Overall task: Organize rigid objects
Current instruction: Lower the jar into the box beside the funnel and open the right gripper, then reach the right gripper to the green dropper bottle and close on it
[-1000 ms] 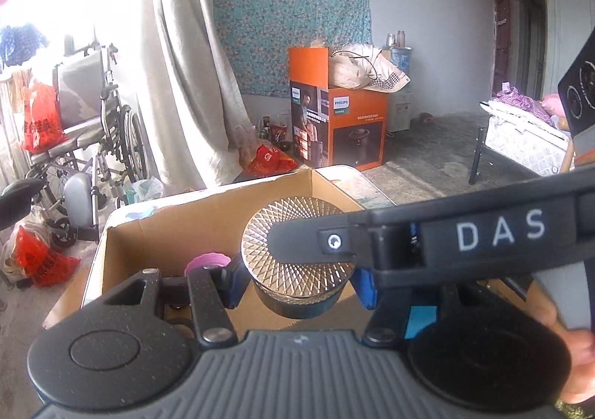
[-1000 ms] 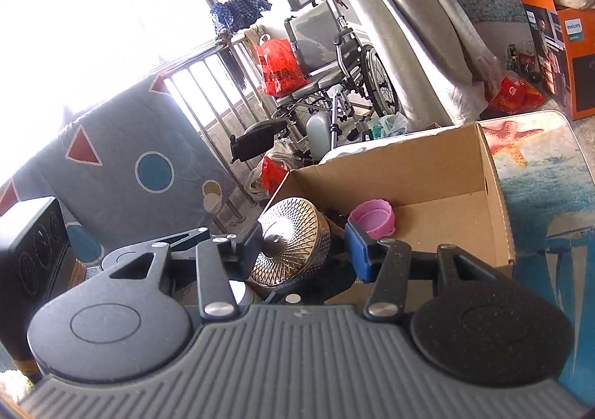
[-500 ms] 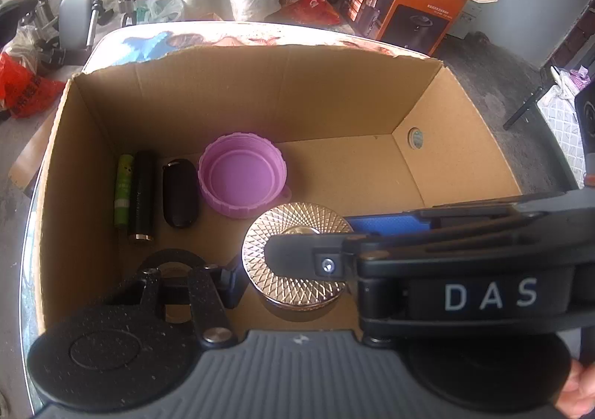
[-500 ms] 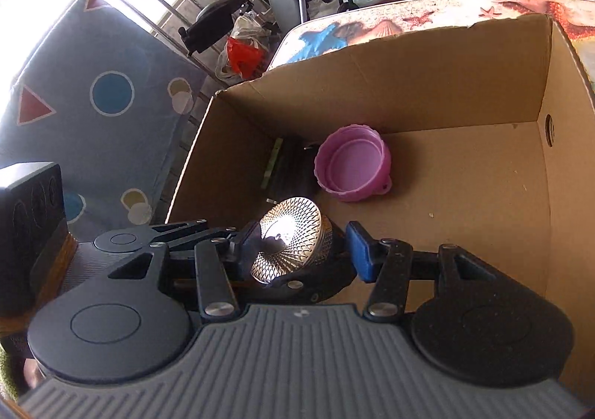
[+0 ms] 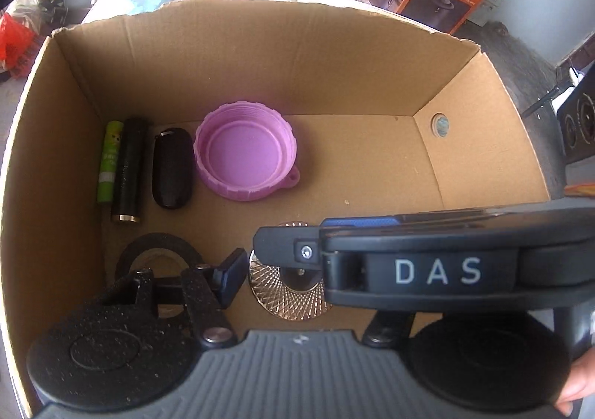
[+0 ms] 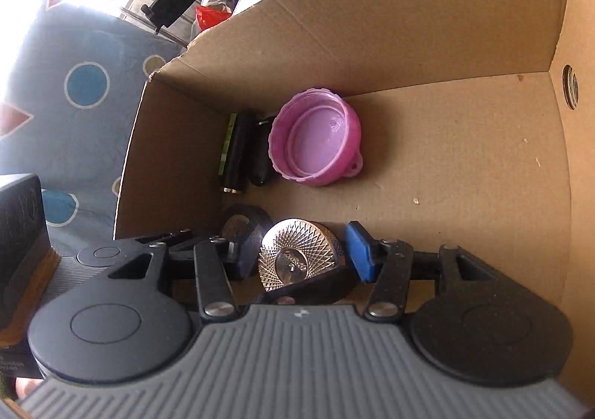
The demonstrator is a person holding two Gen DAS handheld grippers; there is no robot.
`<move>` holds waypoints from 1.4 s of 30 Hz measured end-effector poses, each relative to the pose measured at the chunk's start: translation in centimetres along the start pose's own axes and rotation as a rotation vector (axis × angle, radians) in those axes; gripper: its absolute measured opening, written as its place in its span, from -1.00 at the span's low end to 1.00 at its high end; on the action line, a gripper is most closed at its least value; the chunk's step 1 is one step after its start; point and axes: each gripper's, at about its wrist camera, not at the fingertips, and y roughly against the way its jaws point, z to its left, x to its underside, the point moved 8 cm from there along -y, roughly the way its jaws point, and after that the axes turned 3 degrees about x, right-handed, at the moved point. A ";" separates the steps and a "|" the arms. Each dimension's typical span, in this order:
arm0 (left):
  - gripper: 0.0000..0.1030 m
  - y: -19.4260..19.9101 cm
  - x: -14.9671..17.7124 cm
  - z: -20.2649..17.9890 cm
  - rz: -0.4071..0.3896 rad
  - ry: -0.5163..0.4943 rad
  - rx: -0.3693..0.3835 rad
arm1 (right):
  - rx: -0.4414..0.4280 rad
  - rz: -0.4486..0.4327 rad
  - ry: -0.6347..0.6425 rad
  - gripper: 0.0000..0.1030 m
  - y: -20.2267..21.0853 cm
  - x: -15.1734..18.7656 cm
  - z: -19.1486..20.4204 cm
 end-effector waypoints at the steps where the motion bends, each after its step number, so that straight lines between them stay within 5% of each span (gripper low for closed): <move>1: 0.30 0.3 0.1 -0.4 -0.013 -0.027 -0.009 | -0.011 -0.013 -0.014 0.00 0.1 0.0 -0.1; 6: 0.55 3.0 0.7 -2.3 -0.117 -0.131 -0.052 | -0.063 -0.144 -0.013 0.00 3.3 0.6 0.5; 14: 0.59 8.4 1.7 -5.0 -0.275 -0.218 -0.038 | -0.184 -0.351 0.017 0.00 13.6 4.2 2.0; 20: 0.79 12.4 5.2 -6.6 -0.427 -0.307 -0.023 | -0.447 -0.370 -0.076 0.02 19.3 9.8 1.7; 29: 0.98 12.9 12.4 -6.0 -0.493 -0.280 0.075 | -0.351 -0.468 -0.071 0.02 17.4 18.8 0.5; 35: 0.99 10.1 15.5 -4.6 -0.442 -0.204 0.193 | -0.212 -0.515 0.016 0.08 14.3 20.8 0.6; 42: 0.99 6.7 18.2 -5.2 -0.407 -0.288 0.170 | -0.137 -0.515 0.074 0.08 12.2 21.2 1.1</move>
